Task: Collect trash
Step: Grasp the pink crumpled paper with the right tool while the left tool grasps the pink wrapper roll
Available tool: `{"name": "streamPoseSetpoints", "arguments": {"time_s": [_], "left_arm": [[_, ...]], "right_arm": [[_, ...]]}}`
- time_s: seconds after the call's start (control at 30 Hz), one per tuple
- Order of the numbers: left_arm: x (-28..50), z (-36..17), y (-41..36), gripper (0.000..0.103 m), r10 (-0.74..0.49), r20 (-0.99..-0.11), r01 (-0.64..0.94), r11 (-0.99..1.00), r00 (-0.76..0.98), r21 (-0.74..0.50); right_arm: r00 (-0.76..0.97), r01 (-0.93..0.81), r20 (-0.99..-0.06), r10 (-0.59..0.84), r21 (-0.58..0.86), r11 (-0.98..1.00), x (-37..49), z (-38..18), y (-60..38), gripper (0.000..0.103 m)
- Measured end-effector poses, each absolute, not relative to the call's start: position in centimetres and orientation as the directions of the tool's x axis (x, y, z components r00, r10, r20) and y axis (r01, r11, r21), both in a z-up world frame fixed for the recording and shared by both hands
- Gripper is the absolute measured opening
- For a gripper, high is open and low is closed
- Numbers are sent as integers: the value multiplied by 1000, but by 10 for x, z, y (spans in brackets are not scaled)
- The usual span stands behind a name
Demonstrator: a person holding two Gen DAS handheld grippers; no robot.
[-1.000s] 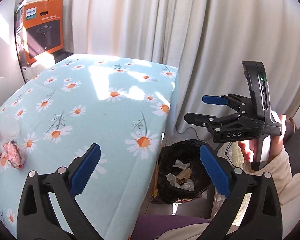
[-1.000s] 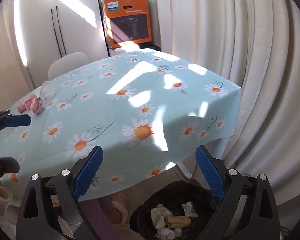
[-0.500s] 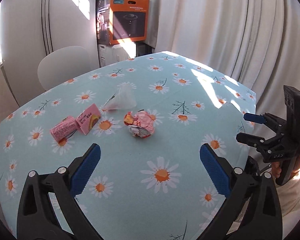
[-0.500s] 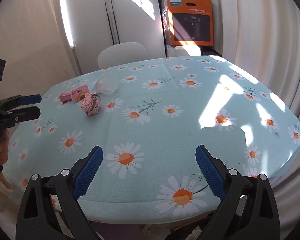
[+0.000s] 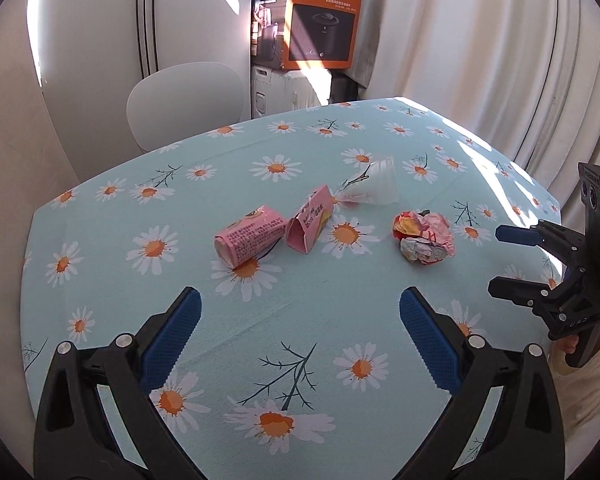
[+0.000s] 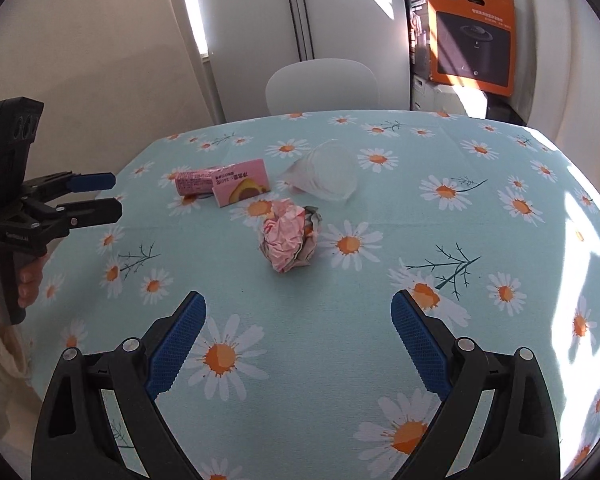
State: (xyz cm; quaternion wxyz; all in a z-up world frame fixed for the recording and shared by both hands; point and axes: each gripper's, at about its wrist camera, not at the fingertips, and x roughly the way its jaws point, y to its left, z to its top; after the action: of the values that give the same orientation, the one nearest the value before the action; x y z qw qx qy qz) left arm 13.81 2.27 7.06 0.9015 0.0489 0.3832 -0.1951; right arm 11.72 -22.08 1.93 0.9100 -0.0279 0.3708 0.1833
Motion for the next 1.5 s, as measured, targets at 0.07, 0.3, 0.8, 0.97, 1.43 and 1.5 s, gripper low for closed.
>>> {"name": "streamPoseSetpoints", "arguments": {"time_s": [0.07, 0.3, 0.8, 0.97, 1.43, 1.5], "left_arm": [[144, 68, 32, 97, -298, -711, 375, 926, 637, -53], [160, 60, 50, 97, -281, -724, 360, 932, 630, -49], [204, 39, 42, 97, -251, -760, 382, 924, 600, -4], [223, 31, 37, 97, -264, -768, 403, 915, 584, -9], [233, 21, 23, 43, -286, -766, 463, 886, 575, 16], [231, 22, 23, 43, -255, -775, 447, 894, 578, 40]], "right_arm": [[645, -357, -693, 321, 98, 929, 128, 18, -212, 90], [601, -357, -742, 297, 83, 930, 162, 11, -184, 71], [680, -373, -665, 310, 51, 927, 161, 12, -191, 32], [675, -405, -661, 327, 39, 914, 152, 15, -185, 33], [674, -400, -664, 324, 42, 916, 146, 14, -188, 35], [673, -398, -665, 324, 43, 916, 145, 14, -188, 35]]}}
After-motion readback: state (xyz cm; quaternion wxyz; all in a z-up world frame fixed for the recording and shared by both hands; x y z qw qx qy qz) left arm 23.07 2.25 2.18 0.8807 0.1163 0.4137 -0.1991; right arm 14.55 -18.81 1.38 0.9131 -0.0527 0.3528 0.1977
